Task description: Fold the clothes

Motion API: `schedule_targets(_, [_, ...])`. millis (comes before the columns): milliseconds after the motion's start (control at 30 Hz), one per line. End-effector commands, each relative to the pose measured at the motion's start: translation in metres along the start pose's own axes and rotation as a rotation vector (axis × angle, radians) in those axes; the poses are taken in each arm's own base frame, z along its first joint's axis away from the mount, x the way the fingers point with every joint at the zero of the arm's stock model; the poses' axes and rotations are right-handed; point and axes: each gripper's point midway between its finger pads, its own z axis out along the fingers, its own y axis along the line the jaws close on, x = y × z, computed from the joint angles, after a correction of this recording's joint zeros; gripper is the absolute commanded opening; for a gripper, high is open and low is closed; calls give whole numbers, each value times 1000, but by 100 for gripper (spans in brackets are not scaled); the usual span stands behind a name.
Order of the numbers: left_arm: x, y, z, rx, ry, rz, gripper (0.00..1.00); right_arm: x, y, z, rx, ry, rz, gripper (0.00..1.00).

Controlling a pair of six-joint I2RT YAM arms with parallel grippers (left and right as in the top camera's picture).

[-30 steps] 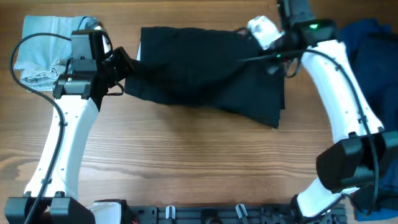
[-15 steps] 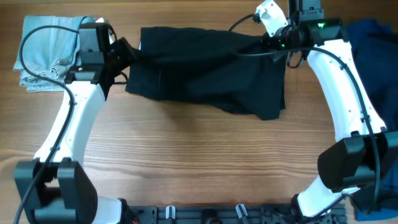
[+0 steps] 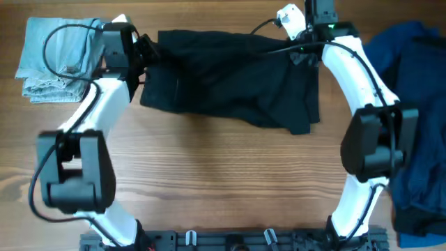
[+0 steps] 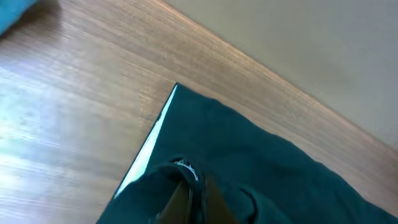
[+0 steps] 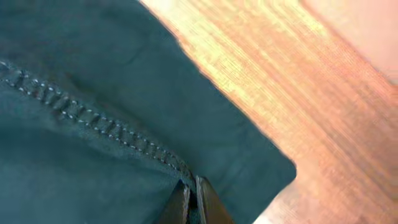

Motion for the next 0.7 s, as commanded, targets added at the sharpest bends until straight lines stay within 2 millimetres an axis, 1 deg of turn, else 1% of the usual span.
schedule_targets(0, [-2,5,19,-3,-30,0,4,-8,-29,11,122,-27,43,4])
schedule_targets(100, [-1,7,28,4,-42,2,4,-25,-44,8,188,-96,60,4])
schedule_targets(133, [-1,7,30,6,-46,5,4,-29,-47,8,197,-112,60,4])
schedule_targets(200, [-3,6,32,13,-56,6,4,-30,-46,13,192,-117,58,4])
schedule_targets(333, [-7,1,32,30,-76,11,4,-17,-39,35,170,-77,58,4])
schedule_targets(367, [-7,-1,32,34,-80,13,4,-11,-36,44,160,-59,58,4])
schedule_targets(467, [-13,-8,31,55,-106,19,5,0,-30,62,142,-29,59,4])
schedule_targets(533, [-23,-14,30,81,-150,23,11,2,-30,71,144,-33,82,4])
schedule_targets(600, [-34,-21,27,110,-196,27,17,-5,-34,73,159,-68,145,4])
schedule_targets(667, [-47,-31,23,147,-253,34,30,-14,-40,72,175,-114,221,5])
